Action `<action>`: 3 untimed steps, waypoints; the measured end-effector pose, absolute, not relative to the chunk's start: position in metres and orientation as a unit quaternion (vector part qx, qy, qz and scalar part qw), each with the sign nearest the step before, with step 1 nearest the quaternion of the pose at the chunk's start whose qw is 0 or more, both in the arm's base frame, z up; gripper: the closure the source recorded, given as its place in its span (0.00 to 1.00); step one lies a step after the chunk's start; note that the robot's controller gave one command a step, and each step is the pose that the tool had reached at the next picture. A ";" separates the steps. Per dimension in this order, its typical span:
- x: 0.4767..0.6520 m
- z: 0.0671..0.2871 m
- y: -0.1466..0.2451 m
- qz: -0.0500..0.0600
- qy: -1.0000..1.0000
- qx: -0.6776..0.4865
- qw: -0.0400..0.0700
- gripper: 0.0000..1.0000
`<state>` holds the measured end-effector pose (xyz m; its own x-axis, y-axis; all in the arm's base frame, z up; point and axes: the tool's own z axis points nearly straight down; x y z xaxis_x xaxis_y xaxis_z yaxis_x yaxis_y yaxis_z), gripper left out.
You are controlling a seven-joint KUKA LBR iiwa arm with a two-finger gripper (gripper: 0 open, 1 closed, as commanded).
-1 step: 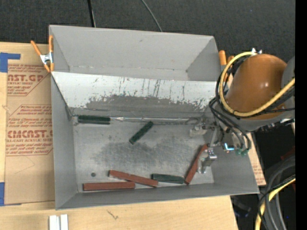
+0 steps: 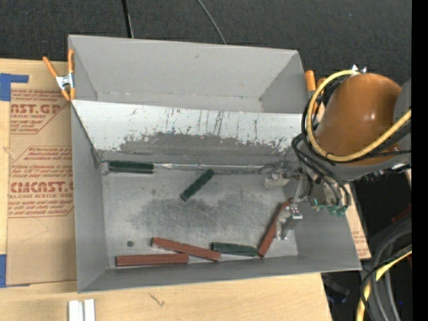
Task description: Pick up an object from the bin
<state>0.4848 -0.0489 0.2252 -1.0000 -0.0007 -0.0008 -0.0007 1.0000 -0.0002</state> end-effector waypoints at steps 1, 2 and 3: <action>0.486 0.186 -0.068 0.000 0.999 -0.038 0.003 0.00; 0.484 0.119 -0.087 -0.001 0.998 -0.068 0.003 0.00; 0.534 0.074 -0.111 0.000 0.971 -0.240 0.005 1.00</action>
Offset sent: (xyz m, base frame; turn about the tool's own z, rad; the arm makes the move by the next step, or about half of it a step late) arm -0.0038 -0.0528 -0.1552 -0.1723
